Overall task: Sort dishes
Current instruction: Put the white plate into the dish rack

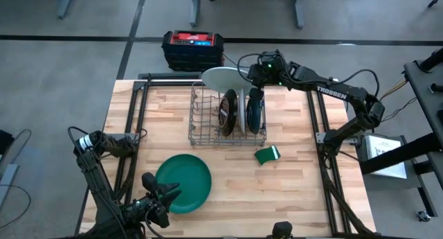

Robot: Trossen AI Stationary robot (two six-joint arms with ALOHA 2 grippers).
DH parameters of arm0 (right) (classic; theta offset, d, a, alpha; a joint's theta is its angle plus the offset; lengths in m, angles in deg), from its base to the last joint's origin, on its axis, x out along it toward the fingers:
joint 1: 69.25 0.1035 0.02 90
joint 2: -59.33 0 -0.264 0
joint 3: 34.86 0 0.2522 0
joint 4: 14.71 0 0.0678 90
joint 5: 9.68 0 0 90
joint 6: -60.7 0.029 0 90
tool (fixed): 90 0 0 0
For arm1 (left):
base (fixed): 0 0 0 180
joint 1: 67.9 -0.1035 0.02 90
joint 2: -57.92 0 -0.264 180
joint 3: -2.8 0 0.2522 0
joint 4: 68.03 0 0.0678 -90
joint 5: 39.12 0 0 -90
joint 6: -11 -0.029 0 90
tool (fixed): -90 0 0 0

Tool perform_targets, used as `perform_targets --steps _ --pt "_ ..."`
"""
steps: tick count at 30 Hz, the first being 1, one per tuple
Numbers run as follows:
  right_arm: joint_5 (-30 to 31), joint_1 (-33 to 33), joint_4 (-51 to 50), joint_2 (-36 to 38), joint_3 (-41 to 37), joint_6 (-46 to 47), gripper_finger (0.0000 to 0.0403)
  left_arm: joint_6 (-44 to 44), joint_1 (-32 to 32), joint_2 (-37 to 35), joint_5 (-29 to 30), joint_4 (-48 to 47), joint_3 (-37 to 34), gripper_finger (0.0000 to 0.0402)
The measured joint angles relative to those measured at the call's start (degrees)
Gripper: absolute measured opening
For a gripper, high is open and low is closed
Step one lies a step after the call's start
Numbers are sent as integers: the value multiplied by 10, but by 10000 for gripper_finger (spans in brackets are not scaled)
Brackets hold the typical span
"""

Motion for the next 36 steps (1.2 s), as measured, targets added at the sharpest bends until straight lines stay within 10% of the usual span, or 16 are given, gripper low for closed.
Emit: perform_targets --steps 36 --pt "49 0 -52 18 6 1 206 5 0 0 0 0 0 116"
